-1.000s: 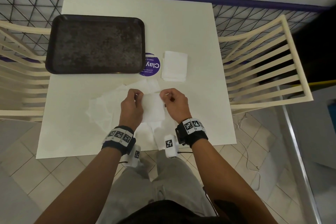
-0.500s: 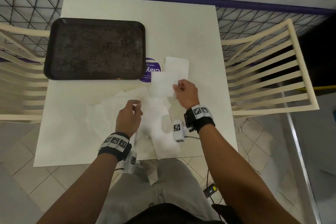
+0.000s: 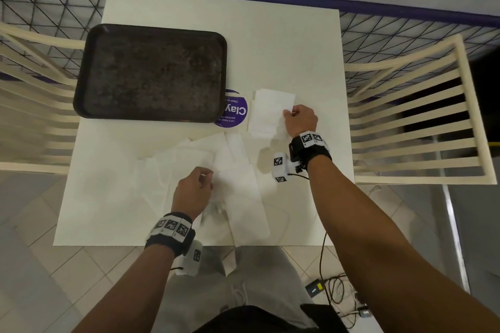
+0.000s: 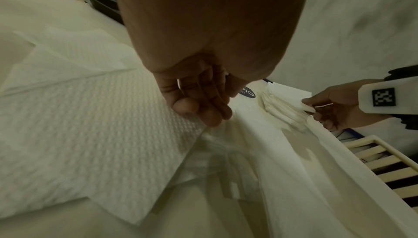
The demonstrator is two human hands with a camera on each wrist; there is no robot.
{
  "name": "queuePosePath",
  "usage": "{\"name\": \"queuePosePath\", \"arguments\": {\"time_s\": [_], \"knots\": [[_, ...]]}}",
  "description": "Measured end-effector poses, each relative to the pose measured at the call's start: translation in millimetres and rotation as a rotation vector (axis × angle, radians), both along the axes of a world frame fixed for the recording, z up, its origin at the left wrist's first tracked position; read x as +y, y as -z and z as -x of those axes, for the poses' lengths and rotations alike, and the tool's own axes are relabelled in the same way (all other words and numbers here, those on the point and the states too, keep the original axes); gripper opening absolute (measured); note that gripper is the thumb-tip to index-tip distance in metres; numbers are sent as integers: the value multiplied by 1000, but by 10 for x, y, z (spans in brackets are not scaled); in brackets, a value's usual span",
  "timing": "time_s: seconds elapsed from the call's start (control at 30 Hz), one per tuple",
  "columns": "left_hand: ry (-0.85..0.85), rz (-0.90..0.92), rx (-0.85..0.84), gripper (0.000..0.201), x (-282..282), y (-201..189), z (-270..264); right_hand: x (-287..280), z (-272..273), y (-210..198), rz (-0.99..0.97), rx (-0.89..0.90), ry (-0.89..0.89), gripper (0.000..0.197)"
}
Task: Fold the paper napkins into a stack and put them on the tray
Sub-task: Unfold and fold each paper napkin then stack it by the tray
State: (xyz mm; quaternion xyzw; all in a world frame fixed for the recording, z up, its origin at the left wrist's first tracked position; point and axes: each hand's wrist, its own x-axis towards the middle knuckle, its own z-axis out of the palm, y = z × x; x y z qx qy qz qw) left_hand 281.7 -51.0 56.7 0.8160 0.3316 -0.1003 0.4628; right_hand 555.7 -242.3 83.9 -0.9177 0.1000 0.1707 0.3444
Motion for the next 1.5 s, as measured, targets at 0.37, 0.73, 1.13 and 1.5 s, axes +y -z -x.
{"name": "queuePosePath", "arguments": {"time_s": [0.37, 0.73, 1.13, 1.5], "knots": [[80, -187, 5, 12, -132, 7, -196, -159, 762, 73, -171, -148, 34, 20], [67, -146, -103, 5, -145, -66, -157, -72, 1611, 324, -150, -28, -214, 16], [12, -8, -277, 10, -110, -290, -98, -9, 1776, 197, -157, 32, -233, 9], [-7, 229, -126, 29, -110, -266, -26, -41, 1781, 55, -396, 11, -117, 8]]}}
